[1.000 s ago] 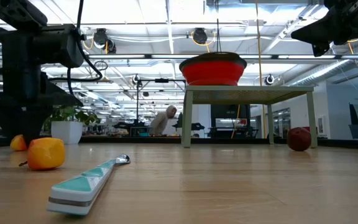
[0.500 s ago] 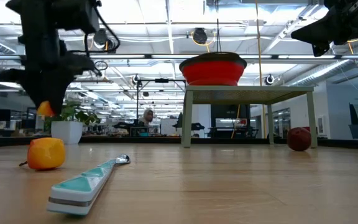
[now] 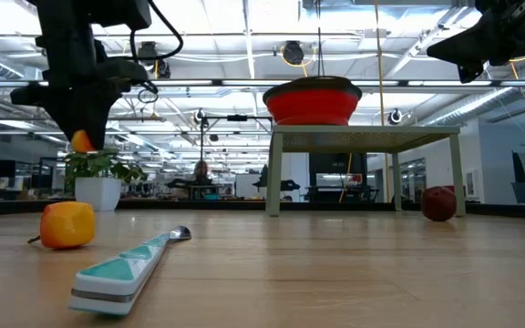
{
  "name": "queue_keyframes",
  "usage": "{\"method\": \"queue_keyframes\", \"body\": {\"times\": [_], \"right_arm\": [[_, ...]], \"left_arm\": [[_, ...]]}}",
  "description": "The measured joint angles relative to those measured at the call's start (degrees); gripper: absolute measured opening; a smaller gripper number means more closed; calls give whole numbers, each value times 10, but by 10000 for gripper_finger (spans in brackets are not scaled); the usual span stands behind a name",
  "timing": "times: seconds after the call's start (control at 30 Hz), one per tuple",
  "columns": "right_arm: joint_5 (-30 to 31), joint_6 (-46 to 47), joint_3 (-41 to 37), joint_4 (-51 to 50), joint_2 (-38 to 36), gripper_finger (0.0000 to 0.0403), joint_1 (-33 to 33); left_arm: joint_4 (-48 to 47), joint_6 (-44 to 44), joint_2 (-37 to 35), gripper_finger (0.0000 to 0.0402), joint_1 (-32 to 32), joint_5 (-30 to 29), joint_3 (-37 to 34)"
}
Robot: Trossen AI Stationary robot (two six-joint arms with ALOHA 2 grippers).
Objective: Pick & Place Fruit
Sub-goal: Put the peach into the red strainer bowl on the shelf
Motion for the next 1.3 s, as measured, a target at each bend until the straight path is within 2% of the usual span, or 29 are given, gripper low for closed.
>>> {"method": "queue_keyframes", "body": {"times": [0.13, 0.23, 0.53, 0.7, 0.87, 1.1, 1.3], "right_arm": [[0, 0, 0, 0, 0, 0, 0], [0, 0, 0, 0, 0, 0, 0], [0, 0, 0, 0, 0, 0, 0], [0, 0, 0, 0, 0, 0, 0], [0, 0, 0, 0, 0, 0, 0], [0, 0, 0, 0, 0, 0, 0], [0, 0, 0, 0, 0, 0, 0]], "left_arm": [[6, 1, 0, 97, 0, 0, 0], [39, 43, 0, 97, -4, -1, 0], [300, 251, 0, 97, -38, -1, 0], [433, 333, 0, 97, -55, -1, 0], [528, 393, 0, 97, -69, -1, 0], [613, 448, 0, 97, -78, 0, 0], [626, 456, 0, 97, -78, 9, 0]]}}
